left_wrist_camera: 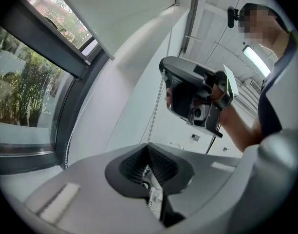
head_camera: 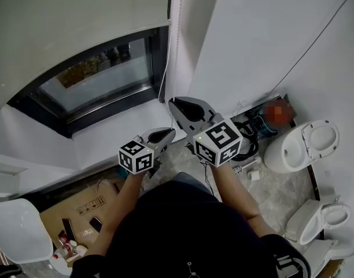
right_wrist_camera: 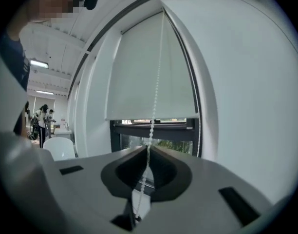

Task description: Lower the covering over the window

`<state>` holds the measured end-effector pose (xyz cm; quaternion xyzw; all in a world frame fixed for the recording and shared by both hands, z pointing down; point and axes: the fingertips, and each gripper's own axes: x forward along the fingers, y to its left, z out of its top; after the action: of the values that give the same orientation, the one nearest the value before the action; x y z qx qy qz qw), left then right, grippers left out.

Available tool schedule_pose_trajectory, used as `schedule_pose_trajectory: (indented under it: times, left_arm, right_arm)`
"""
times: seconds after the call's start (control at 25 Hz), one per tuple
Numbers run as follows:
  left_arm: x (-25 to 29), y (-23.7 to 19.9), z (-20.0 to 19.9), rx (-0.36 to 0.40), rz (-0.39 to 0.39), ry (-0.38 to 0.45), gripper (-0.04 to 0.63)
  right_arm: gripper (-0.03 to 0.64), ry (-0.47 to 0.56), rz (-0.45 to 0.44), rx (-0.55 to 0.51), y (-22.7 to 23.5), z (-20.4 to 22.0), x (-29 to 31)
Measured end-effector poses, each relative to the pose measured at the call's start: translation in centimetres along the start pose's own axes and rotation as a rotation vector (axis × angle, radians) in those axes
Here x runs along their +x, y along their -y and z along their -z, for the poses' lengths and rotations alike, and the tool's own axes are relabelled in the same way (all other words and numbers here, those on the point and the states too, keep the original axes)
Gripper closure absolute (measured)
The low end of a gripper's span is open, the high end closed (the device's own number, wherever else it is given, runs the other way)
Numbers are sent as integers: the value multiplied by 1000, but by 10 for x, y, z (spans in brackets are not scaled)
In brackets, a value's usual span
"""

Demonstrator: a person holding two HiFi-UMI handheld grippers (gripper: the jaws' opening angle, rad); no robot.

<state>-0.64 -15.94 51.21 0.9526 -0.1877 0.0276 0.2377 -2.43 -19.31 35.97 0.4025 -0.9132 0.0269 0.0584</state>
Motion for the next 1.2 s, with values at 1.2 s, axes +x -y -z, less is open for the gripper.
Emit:
schedule_pose_trajectory:
  times: [1.2]
  left_arm:
    - [-1,-9,119,-54,-69,-390,583]
  right_arm:
    - [604,-367,-17,121,5,168,9]
